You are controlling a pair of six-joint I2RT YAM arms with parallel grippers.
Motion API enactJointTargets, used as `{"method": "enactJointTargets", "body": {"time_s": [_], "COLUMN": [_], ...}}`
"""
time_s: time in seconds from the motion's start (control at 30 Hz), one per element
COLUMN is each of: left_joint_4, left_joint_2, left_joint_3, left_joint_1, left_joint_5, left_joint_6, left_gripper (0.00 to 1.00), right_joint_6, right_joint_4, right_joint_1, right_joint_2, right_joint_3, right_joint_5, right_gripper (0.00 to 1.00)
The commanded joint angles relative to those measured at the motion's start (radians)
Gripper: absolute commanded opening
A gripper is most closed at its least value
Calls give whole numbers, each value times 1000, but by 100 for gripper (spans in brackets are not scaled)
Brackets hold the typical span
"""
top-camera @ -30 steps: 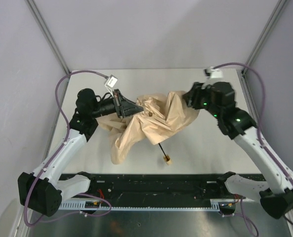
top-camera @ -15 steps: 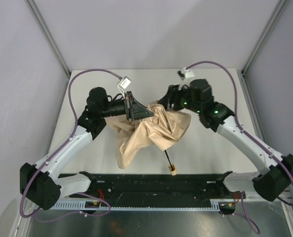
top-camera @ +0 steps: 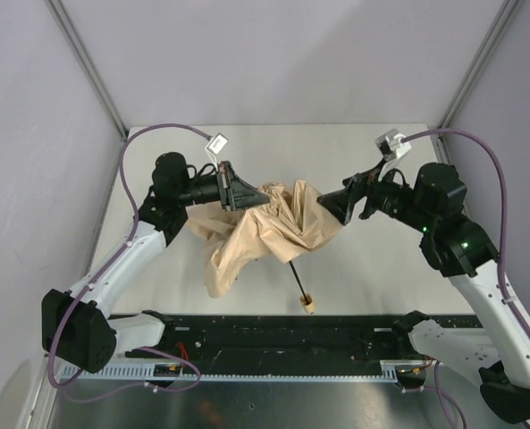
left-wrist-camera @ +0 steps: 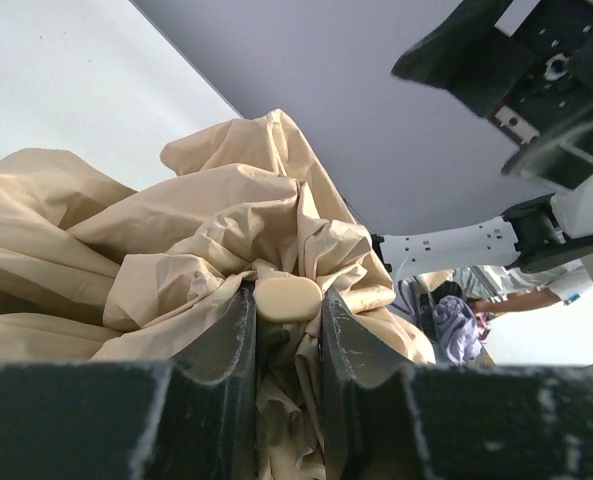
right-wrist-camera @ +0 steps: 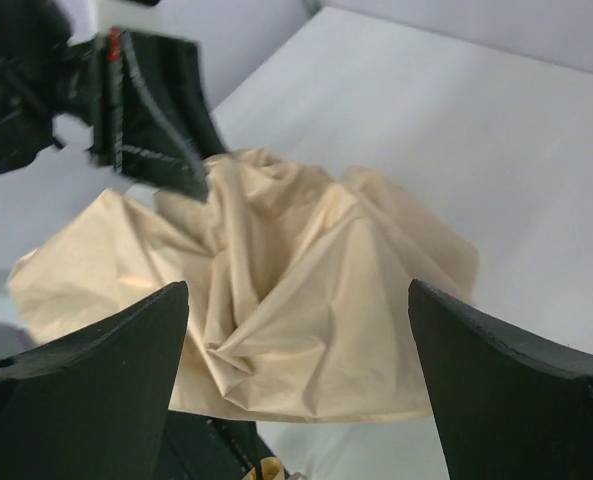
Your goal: Put away the umbrella
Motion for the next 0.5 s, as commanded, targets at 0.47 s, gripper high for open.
{"method": "enactJointTargets", "body": {"time_s": [0.47], "left_joint_4": [77], "left_joint_2": [8], "left_joint_3": [86], "left_joint_1": [-106], "left_joint_5": [51], "left_joint_6": [-68], "left_gripper": [0], "right_joint_6": [49], "right_joint_4": [405], "right_joint_1": [289], "right_joint_2": [223], "right_joint_3": [-183], "right_joint_5": [-255], "right_gripper": [99]}}
